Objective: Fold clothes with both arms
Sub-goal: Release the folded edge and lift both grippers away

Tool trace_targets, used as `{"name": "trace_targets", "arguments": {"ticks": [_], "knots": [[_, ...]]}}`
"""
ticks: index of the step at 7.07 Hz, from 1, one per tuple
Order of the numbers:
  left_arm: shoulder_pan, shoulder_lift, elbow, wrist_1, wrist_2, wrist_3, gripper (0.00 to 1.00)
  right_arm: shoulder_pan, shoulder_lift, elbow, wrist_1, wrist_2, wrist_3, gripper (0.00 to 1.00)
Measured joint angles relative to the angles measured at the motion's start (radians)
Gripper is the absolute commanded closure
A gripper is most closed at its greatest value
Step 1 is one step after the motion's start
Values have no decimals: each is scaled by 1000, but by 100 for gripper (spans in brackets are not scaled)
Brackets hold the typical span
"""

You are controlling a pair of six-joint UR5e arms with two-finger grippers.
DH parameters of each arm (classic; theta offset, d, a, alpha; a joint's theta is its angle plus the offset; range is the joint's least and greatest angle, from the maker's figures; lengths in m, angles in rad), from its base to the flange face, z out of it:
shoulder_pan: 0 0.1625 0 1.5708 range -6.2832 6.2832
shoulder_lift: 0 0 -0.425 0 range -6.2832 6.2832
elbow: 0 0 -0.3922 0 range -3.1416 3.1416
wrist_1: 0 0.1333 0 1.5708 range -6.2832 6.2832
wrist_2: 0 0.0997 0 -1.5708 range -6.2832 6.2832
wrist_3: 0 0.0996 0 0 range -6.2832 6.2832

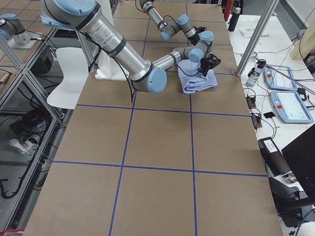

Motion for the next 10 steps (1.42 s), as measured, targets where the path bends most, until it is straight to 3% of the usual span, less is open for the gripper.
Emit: {"name": "trace_targets", "arguments": {"ticks": [2, 4, 7, 10], "knots": [[-45, -6, 41, -32, -6, 73, 25, 26, 55, -102, 75, 3, -13, 0], [-87, -3, 21, -32, -53, 95, 25, 43, 67, -108, 87, 16, -33, 0], [-111, 109, -177, 0, -191, 146, 25, 29, -44, 55, 86, 31, -78, 0], [-129, 327, -471, 93, -307, 465, 23, 100, -278, 290, 73, 110, -352, 0]]}}
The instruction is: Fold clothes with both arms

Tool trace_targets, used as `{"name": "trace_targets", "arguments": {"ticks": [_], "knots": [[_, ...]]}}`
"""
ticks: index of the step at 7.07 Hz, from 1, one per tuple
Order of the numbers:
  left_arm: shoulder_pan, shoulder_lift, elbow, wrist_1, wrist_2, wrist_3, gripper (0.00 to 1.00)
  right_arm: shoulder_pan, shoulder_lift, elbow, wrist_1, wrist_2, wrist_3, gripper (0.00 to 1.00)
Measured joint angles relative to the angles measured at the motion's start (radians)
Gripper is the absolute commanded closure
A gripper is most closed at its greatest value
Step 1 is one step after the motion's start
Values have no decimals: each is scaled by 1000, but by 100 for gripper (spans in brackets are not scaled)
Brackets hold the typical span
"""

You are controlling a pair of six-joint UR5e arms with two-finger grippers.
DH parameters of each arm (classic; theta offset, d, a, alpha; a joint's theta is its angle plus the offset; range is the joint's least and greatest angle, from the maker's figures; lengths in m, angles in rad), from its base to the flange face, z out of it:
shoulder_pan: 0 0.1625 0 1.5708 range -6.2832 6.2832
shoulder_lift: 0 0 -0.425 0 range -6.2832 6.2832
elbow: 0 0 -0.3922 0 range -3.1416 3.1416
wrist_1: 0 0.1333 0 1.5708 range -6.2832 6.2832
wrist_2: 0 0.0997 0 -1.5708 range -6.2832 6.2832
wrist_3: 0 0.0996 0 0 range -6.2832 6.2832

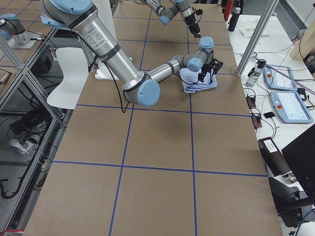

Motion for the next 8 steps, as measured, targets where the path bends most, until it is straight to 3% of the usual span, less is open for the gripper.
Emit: {"name": "trace_targets", "arguments": {"ticks": [3, 4, 5, 7, 8], "knots": [[-139, 238, -108, 7, -186, 510, 23, 209, -222, 115, -36, 167, -488, 0], [-216, 313, -116, 7, -249, 696, 5, 277, -290, 128, -39, 209, -644, 0], [-302, 377, -111, 12, -299, 888, 5, 334, -363, 139, -41, 230, -808, 0], [-487, 442, -71, 85, -372, 1237, 4, 445, -488, 145, -96, 252, -1175, 0], [-571, 449, -47, 152, -398, 1382, 1, 515, -518, 147, -177, 269, -1361, 0]]}}
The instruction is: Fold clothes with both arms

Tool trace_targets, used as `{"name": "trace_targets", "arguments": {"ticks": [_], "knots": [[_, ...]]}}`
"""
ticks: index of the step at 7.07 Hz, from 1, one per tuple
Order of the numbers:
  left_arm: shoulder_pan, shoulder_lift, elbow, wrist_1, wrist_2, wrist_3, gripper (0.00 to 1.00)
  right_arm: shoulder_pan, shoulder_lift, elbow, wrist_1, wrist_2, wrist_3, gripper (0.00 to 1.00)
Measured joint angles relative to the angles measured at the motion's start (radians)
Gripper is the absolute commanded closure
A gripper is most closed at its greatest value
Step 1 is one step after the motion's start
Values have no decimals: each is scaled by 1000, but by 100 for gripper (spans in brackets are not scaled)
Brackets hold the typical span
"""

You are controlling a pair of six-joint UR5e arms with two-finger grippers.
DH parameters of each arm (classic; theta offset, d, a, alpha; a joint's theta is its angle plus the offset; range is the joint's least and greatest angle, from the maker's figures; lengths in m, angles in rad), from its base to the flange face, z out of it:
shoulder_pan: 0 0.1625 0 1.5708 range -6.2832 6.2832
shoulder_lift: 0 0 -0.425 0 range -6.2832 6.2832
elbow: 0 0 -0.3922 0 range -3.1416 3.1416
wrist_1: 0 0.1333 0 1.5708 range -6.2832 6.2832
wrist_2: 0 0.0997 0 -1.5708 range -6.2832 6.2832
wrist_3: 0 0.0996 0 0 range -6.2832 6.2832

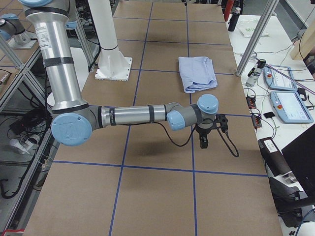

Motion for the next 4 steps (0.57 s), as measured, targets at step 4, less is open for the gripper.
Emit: {"name": "trace_targets", "arguments": {"ticks": [4], "knots": [[-91, -10, -2, 237, -79, 131, 1, 136, -133, 89, -180, 19, -306, 0]]}}
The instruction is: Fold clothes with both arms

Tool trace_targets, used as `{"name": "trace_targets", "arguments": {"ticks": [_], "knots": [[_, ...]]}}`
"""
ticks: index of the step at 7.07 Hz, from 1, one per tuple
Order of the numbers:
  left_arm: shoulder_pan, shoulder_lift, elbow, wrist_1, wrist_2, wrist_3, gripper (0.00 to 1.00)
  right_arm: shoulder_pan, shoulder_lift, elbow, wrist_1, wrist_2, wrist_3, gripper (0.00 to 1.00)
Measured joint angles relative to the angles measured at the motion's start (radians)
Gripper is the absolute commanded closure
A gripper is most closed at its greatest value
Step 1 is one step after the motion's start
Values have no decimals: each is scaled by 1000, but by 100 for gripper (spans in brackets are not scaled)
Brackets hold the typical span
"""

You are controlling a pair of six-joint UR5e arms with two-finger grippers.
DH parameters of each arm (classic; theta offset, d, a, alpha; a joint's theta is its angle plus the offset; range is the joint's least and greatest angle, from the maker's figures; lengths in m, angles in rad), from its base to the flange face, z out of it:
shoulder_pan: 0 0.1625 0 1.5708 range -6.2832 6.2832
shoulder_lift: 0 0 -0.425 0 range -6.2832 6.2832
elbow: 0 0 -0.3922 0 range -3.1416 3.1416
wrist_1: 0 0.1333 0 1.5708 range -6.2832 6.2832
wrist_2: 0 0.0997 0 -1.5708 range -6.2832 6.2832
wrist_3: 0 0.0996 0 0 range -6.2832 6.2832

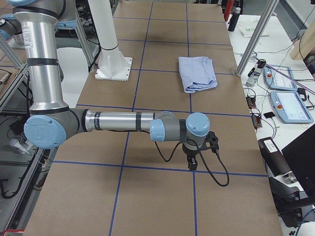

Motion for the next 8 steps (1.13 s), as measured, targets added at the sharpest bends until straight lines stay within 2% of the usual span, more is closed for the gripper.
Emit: {"name": "trace_targets", "arguments": {"ticks": [2, 8], "knots": [[-2, -4, -8, 65, -6, -4, 1, 3, -55, 50, -2, -2, -7, 0], [-3, 26, -66, 68, -9, -6, 1, -21, -63, 53, -1, -3, 3, 0]]}}
